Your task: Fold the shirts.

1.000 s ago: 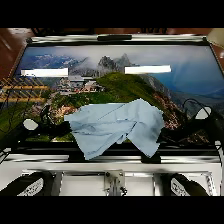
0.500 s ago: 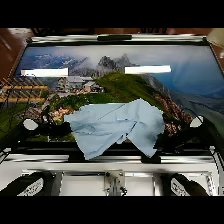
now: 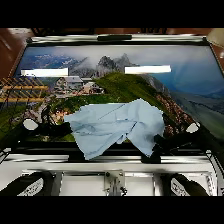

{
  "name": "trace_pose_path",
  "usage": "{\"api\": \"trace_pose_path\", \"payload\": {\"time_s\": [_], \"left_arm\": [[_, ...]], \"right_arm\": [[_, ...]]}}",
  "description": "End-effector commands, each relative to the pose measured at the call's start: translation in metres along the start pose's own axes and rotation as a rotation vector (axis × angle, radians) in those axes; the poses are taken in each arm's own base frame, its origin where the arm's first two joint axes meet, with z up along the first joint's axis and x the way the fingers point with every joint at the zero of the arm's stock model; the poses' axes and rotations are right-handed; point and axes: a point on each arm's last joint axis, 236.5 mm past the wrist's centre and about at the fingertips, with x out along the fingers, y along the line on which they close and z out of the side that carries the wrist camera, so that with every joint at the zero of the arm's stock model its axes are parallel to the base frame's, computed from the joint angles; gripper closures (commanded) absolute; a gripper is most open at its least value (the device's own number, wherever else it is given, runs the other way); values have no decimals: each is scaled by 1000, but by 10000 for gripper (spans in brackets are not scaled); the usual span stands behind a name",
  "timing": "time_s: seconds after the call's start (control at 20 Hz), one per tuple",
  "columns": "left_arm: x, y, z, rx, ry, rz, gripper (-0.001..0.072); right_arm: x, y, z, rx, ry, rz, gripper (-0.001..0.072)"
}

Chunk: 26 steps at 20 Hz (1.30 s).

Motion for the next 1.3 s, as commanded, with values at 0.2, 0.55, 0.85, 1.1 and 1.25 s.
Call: {"api": "trace_pose_path", "payload": {"time_s": [0.2, 0.55, 0.85, 1.1, 1.25], "left_arm": [[-116, -53, 73, 337, -294, 65, 681], [-546, -244, 50, 633, -1408, -249, 682], [-671, -264, -53, 666, -1711, -438, 682], [-651, -248, -29, 657, -1654, -277, 681], [-617, -237, 14, 633, -1544, -152, 680]], "right_arm": [[-145, 124, 51, -452, -517, 202, 660], [-564, 282, -140, -910, -1889, 313, 661], [-647, 289, -287, -1000, -2298, 435, 660], [-655, 287, -268, -970, -2314, 376, 660], [-645, 293, -216, -957, -2201, 311, 660]]}}
